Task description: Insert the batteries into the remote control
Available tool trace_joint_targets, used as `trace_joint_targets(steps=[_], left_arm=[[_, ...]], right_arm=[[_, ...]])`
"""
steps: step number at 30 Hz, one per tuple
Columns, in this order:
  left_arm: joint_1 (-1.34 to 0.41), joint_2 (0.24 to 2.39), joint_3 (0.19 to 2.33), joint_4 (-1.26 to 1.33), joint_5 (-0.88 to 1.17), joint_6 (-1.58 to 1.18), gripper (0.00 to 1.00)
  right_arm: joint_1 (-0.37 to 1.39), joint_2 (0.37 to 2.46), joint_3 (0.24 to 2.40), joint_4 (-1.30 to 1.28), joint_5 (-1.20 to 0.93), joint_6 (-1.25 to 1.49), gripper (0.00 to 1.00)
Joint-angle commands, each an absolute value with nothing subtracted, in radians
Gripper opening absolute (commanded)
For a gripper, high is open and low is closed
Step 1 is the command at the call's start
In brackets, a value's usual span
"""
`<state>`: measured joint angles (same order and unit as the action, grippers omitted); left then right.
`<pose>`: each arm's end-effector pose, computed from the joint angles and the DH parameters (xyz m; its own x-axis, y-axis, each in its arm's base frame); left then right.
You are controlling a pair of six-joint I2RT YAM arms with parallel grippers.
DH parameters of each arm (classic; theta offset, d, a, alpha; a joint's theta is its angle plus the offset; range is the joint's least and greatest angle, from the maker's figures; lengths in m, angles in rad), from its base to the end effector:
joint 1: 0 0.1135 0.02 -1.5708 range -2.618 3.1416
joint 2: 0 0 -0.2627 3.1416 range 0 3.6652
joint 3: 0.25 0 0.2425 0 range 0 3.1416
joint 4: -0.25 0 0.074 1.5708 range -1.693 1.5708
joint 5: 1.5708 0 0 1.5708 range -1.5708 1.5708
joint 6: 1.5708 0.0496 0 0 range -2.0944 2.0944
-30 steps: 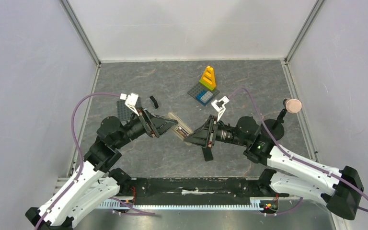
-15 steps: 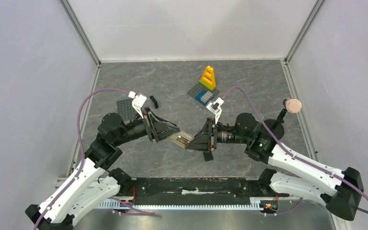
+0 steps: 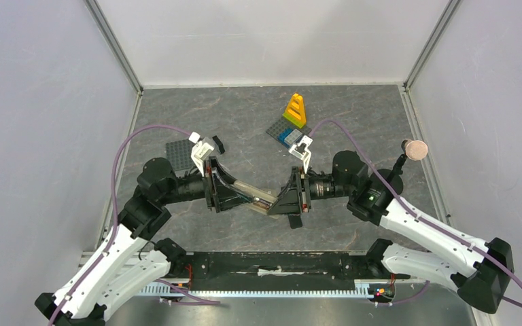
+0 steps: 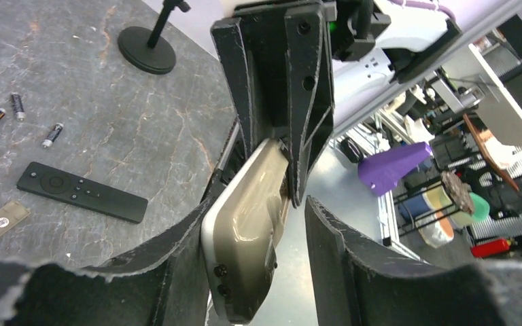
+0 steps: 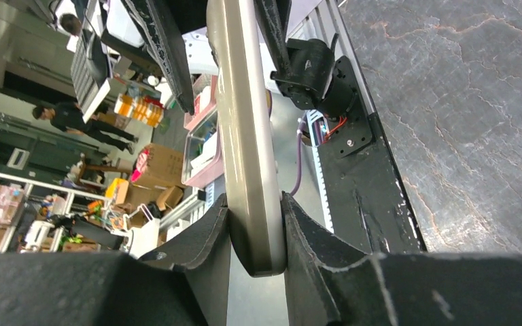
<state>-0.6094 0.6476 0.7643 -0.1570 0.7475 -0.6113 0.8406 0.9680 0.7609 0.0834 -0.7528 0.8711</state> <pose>0.1014 -0.1119 0.3545 -0.5876 -0.1031 -0.8025 0.7809 0.1873 -0.5959 0.1233 0.1885 0.3267 -0.8152 -0.0735 -0.5745 -0.5786 0.0583 0.8135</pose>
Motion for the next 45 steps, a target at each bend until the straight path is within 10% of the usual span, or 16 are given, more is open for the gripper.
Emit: trace_joint_targets(steps=[1, 5, 10, 15, 19, 29, 41, 45], left_arm=[[-0.611, 0.648, 0.832, -0.204, 0.909, -0.489, 0.53], [-0.612, 0.659, 0.852, -0.246, 0.921, -0.451, 0.42], [-0.612, 0.699, 0.841, -0.205, 0.938, -0.493, 0.02], [-0.612, 0.712, 0.821, -0.236, 0.741, -0.533, 0.02], [-0.61, 0.703, 0.8, -0.316, 0.483, -0.571, 0.02], [-0.6, 0.67, 0.766, -0.478, -0.038, -0.698, 0.02], [-0.598, 0.701, 0.737, -0.476, -0.092, -0.72, 0.02], [-0.591, 0.708, 0.733, -0.472, -0.089, -0.721, 0.02]], right_arm=[[0.827, 0.967, 0.843, -0.031, -0.781, 0.757, 0.08], [0.825, 0.977, 0.889, -0.105, -0.791, 0.688, 0.08], [0.825, 0.992, 0.917, -0.13, -0.785, 0.661, 0.13], [0.825, 0.979, 0.919, -0.13, -0.691, 0.616, 0.64], [0.825, 0.968, 0.932, -0.17, -0.51, 0.577, 0.83], [0.825, 1.06, 0.962, -0.36, 0.079, 0.452, 0.71], [0.818, 1.429, 0.979, -0.447, 0.209, 0.015, 0.73], [0.784, 1.586, 1.075, -0.447, 0.293, -0.055, 0.54]])
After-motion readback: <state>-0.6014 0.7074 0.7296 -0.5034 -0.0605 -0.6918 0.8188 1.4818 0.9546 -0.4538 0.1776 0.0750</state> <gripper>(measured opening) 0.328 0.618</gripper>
